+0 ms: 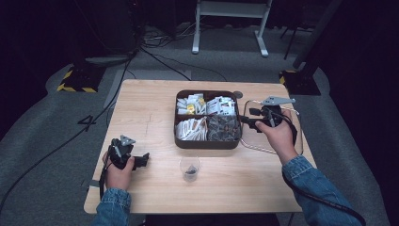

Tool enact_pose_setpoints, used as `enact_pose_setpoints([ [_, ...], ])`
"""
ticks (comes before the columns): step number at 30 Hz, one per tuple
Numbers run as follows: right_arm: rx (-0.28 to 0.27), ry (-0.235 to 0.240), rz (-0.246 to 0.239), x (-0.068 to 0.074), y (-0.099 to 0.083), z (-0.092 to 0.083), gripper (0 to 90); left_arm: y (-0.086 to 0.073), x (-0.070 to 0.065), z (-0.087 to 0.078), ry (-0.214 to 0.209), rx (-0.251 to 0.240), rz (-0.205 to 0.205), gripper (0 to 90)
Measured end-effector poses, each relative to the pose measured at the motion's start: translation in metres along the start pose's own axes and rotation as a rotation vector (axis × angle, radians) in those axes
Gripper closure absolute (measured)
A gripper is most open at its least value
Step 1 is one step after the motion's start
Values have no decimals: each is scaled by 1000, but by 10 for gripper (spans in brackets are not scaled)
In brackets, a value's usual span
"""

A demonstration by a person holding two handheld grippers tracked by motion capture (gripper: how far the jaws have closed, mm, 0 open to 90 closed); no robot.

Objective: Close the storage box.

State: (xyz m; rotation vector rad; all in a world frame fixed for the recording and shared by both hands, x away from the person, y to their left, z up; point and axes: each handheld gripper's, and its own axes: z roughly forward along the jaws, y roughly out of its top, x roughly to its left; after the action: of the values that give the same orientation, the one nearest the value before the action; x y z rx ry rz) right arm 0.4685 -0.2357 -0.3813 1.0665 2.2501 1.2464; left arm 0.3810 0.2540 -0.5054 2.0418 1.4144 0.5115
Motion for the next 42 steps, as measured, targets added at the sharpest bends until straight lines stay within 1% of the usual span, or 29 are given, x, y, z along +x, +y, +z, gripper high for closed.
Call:
enact_pose_setpoints([
  [8,10,-68,26,-29,-4,3,388,0,0,0,1,1,-1,2],
  [10,16,-95,36,-39,-5,4,378,0,0,0,1,1,-1,2],
  [15,34,-139,48,-58,-8,4,372,0,0,0,0,-1,0,2],
  [24,54,-192,103,-89,-20,8,358,0,0,0,-1,-1,-1,1],
  [31,84,-231,142,-111,-33,12,352,0,0,0,-1,-1,0,1],
  [38,112,-263,168,-127,-48,15,345,0,0,0,-1,-1,0,1],
  [42,126,-280,185,-134,-56,17,342,0,0,0,-1,-1,-1,1],
])
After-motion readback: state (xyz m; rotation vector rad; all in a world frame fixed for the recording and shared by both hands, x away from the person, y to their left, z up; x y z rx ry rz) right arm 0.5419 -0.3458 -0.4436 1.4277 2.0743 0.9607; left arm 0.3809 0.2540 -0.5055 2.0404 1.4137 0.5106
